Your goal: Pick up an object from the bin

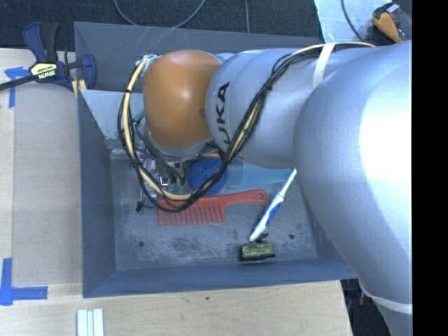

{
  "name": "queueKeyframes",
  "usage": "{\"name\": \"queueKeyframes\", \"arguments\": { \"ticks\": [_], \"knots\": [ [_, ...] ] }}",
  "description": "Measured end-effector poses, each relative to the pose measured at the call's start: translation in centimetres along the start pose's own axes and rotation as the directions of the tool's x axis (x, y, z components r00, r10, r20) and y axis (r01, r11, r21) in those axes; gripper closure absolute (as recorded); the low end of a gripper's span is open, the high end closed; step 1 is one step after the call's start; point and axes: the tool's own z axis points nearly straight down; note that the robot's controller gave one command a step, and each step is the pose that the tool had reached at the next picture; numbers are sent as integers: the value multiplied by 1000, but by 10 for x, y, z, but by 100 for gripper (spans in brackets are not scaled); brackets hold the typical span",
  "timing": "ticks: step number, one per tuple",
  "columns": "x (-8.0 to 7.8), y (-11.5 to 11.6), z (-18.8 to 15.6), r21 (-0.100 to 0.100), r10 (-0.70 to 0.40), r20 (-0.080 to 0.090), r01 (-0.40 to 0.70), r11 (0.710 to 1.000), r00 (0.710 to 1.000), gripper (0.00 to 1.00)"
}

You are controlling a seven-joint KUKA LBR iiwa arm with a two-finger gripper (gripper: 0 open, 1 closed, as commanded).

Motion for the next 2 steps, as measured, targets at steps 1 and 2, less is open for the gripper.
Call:
{"name": "queueKeyframes", "arguments": {
  "ticks": [1,2],
  "knots": [
    [-2,-1,-5,-2,4,8,-4,1000,1000,0],
    [-7,-82,66,0,38,6,-38,999,999,0]
  ]
}}
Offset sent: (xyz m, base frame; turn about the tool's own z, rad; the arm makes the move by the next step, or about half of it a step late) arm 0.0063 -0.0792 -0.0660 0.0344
